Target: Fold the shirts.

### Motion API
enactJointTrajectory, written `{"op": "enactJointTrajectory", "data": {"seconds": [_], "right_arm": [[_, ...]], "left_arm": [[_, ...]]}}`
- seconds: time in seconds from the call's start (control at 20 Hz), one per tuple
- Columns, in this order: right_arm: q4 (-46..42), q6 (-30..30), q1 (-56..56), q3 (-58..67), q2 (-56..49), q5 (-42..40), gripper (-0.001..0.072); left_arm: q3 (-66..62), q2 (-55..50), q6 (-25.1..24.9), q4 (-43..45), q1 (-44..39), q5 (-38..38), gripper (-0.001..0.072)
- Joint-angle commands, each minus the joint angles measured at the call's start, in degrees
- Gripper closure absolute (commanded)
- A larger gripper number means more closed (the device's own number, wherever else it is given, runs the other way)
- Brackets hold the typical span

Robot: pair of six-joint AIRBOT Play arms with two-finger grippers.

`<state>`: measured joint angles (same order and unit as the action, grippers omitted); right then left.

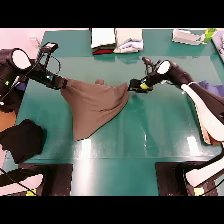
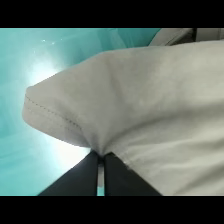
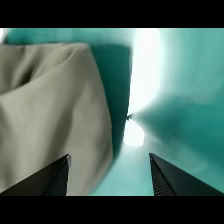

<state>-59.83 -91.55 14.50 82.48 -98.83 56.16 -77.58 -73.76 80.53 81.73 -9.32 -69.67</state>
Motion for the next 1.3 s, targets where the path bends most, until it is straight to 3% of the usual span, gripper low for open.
{"op": "enactJointTrajectory", "data": {"seconds": [0.0,0.05,0.1,0.2,0.35,0.45,0.75,0.9,1.05,1.25], "right_arm": [[8.2,3.8,0.9,0.0,-4.9,-3.2,0.0160],[9.0,4.4,1.3,0.0,-5.2,-4.0,0.0165],[8.8,5.0,2.0,0.0,-5.3,-5.4,0.0279],[8.6,8.2,3.0,0.5,-4.9,-7.4,0.0692],[8.1,8.7,2.5,4.7,-2.3,-6.9,0.0691],[1.7,8.6,1.7,9.2,2.7,-4.1,0.0691],[-13.8,8.1,0.4,23.0,23.9,11.6,0.0691],[-16.6,4.7,0.8,27.8,31.1,18.9,0.0691],[-16.7,2.2,0.8,26.6,37.2,20.4,0.0691],[-16.9,-0.5,0.8,15.7,42.9,20.4,0.0692]], "left_arm": [[-0.1,0.0,0.0,-0.2,0.0,0.7,0.0681],[-0.1,0.0,0.0,-0.6,0.0,1.1,0.0681],[-0.1,0.0,0.0,-1.0,0.0,1.3,0.0681],[-0.1,0.0,0.0,-1.2,0.0,1.3,0.0681],[-1.0,0.6,0.0,-0.6,0.0,1.0,0.0682],[-4.4,2.8,0.0,-0.2,0.0,1.3,0.0682],[-23.5,13.8,0.0,-0.5,0.0,1.0,0.0682],[-30.5,17.4,0.0,-1.5,0.0,0.4,0.0682],[-32.9,17.8,0.0,-2.7,0.0,0.0,0.0682],[-30.5,14.4,0.0,-4.5,0.0,-2.4,0.0682]]}}
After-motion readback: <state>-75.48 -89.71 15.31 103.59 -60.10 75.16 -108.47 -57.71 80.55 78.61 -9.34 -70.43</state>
